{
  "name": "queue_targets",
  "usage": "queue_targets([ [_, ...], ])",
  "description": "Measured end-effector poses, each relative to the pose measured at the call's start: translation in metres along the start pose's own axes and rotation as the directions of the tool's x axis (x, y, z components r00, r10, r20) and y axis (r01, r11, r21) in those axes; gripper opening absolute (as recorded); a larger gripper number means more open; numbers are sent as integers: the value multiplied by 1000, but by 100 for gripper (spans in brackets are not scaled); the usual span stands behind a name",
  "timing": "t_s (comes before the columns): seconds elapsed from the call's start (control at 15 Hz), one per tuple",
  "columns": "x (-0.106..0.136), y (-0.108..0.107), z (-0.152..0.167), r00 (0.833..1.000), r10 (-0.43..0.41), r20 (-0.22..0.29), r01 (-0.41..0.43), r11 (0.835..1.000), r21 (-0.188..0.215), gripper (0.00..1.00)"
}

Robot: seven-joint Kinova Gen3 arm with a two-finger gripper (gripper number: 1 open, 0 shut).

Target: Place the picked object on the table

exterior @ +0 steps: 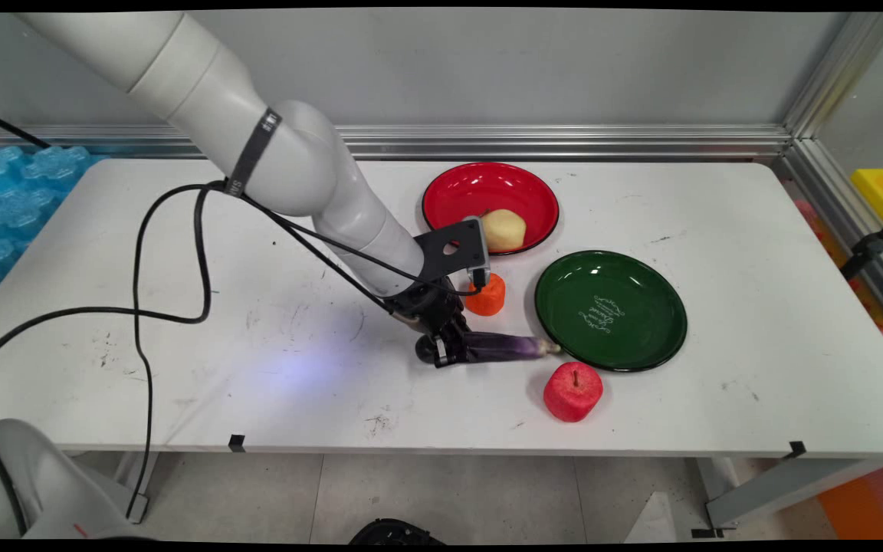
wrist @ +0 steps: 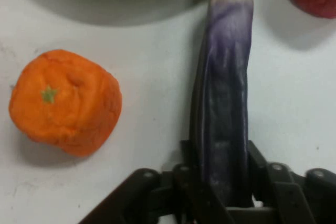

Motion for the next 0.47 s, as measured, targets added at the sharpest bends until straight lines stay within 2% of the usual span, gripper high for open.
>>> queue_targets([
  [0.07, 0, -1, 2, 1000, 3, -1, -3, 1000, -5, 100],
  [0.47, 4, -7, -2, 999, 40, -23, -40, 999, -28, 100],
])
